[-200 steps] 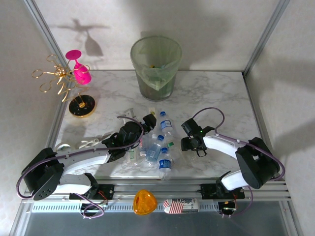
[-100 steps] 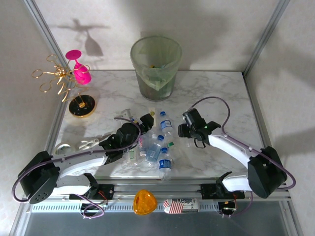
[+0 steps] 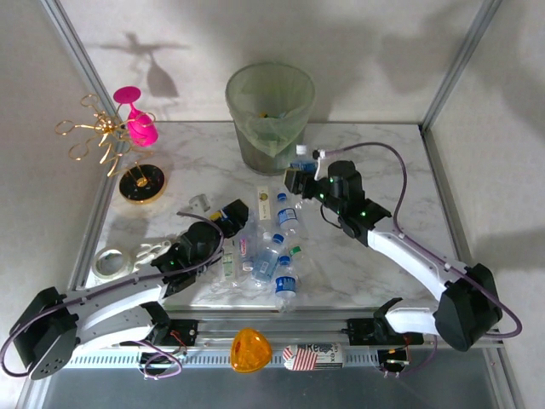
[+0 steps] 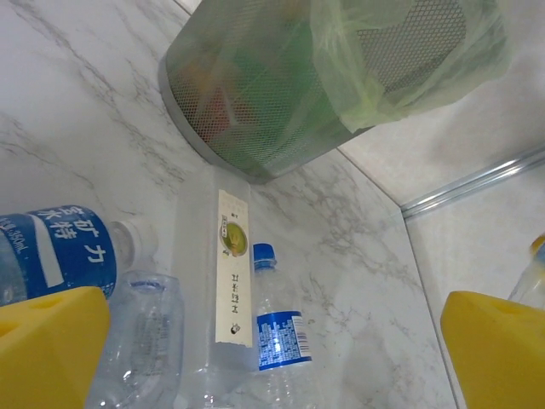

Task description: Put the plastic bottles in the bin

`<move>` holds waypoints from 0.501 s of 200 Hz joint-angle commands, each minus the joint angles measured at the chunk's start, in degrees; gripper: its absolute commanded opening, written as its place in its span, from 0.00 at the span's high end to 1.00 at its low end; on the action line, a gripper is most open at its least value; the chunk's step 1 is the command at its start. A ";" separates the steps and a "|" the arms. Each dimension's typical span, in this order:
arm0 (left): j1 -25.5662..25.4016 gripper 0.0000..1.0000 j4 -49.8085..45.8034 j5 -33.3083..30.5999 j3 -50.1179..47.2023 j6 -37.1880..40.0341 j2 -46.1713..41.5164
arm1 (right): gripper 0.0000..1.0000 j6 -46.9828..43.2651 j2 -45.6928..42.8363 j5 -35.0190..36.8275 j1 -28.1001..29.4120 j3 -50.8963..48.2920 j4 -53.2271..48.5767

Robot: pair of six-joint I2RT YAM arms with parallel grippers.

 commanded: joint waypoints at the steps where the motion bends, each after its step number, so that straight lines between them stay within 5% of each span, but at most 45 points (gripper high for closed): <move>1: 0.98 0.00 -2.58 -0.67 -1.32 0.93 -2.28 | 0.52 -1.58 3.21 -1.20 -0.69 5.71 9.62; 100: 1.69 0.00 -3.34 0.61 -4.59 -0.13 -6.72 | 0.55 -2.91 27.51 1.07 -7.19 36.95 17.22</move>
